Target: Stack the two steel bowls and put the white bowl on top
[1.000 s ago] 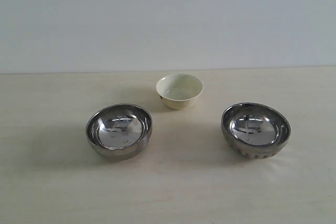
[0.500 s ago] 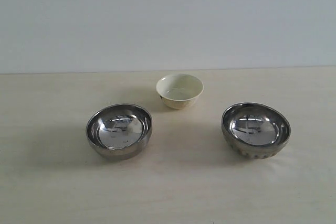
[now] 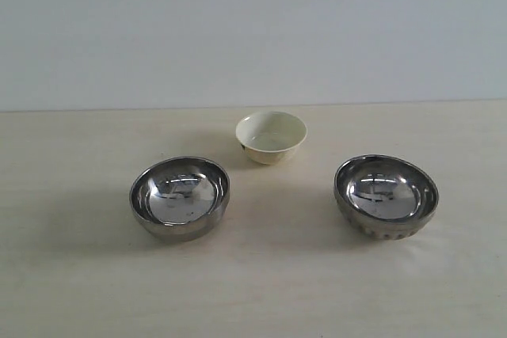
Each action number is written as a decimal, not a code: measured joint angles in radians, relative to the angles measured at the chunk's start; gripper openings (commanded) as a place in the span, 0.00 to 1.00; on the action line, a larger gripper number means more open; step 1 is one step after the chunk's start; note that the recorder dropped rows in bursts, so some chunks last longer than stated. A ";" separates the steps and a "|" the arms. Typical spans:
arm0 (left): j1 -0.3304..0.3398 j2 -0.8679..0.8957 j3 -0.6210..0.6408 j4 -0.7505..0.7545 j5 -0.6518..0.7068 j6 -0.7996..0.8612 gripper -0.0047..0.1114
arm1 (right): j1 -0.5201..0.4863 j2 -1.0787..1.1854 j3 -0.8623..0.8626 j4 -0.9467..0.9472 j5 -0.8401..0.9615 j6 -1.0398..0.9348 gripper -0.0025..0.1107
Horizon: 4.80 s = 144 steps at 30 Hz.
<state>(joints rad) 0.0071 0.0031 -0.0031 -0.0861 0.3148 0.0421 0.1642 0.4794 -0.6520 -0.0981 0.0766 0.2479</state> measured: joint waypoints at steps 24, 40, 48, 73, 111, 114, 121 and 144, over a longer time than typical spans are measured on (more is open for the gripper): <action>0.000 0.000 0.000 0.000 0.000 0.000 0.07 | 0.425 0.827 -0.156 0.051 -0.109 0.041 0.94; 0.000 0.000 0.000 0.000 0.000 0.000 0.07 | 0.526 1.285 -0.350 0.067 -0.197 0.157 0.94; 0.000 0.000 0.000 0.000 0.000 0.000 0.07 | 0.565 1.486 -0.424 0.069 -0.278 0.236 0.94; 0.000 0.000 0.000 0.000 0.000 0.000 0.07 | 0.575 1.663 -0.493 0.067 -0.382 0.321 0.58; 0.000 0.000 0.000 0.000 0.000 0.000 0.07 | 0.474 1.313 -0.493 0.062 0.336 0.203 0.02; 0.000 0.000 0.000 0.000 0.000 0.000 0.07 | 0.465 1.319 -0.493 0.060 0.400 0.179 0.02; 0.000 0.000 0.000 0.000 0.000 0.000 0.07 | 0.453 1.352 -0.463 0.062 0.409 0.164 0.02; 0.000 0.000 0.000 0.000 0.000 0.000 0.07 | 0.415 1.426 -0.434 0.065 0.269 0.173 0.02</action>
<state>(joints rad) 0.0071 0.0031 -0.0031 -0.0861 0.3148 0.0421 0.5790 1.9054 -1.0862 -0.0335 0.3452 0.4211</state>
